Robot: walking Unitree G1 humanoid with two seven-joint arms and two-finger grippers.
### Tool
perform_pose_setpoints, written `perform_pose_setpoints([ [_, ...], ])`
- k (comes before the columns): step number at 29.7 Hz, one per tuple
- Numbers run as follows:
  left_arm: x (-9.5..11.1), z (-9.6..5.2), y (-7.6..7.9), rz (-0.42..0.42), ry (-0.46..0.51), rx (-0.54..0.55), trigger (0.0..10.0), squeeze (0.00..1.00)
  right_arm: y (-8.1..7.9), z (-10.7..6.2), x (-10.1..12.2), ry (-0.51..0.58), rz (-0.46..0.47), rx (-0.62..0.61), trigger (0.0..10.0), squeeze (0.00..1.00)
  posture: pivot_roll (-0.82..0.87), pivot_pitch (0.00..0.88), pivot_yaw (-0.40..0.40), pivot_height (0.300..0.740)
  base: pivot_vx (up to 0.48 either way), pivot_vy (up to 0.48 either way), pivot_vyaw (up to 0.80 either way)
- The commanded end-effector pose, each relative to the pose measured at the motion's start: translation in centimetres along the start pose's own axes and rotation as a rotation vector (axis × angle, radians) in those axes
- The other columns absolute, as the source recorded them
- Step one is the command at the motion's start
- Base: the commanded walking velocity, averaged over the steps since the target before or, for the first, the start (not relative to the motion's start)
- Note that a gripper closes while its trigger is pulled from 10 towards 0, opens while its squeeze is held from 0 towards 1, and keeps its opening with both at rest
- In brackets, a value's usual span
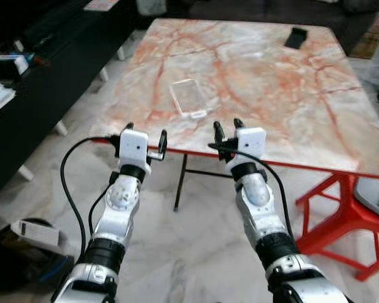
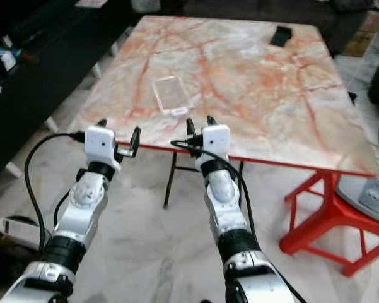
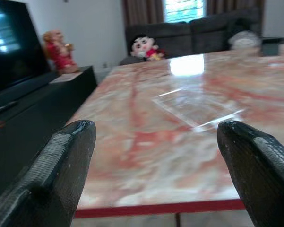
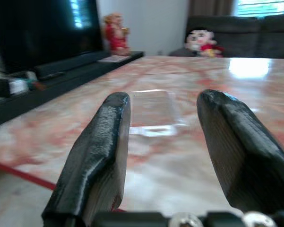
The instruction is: Picking trash to rubbish bin
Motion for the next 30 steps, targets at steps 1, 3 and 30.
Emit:
perform_pose_setpoints([
  [1,0.0,0.2,0.4,-0.004,-0.003,-0.017,10.0,0.0,-0.1,0.3,0.1,-0.004,0.018,0.0,10.0,0.0,0.13,0.134,0.031,0.74,0.307,0.0,0.0],
  [3,0.1,0.2,0.4,-0.003,-0.003,-0.016,10.0,0.0,-0.4,0.3,0.3,0.003,0.008,0.015,10.0,0.0,0.13,0.132,0.033,0.74,0.311,0.0,0.0],
  [30,0.0,0.1,0.5,-0.005,-0.004,-0.029,10.0,0.0,-1.7,0.3,1.1,0.046,0.01,0.059,10.0,0.0,0.12,0.097,0.04,0.74,0.347,0.0,0.13],
])
Point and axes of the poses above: a point about 5 cm out from each wrist's last joint towards the gripper, its own z axis pointing out of the wrist towards the gripper, its own x axis along the axis of the wrist's last joint, y = z × x, the point moved 6 cm from there along z, pointing out of the wrist towards the gripper, and after that the axes turned 2 degrees about -z, right-handed, at the moved point
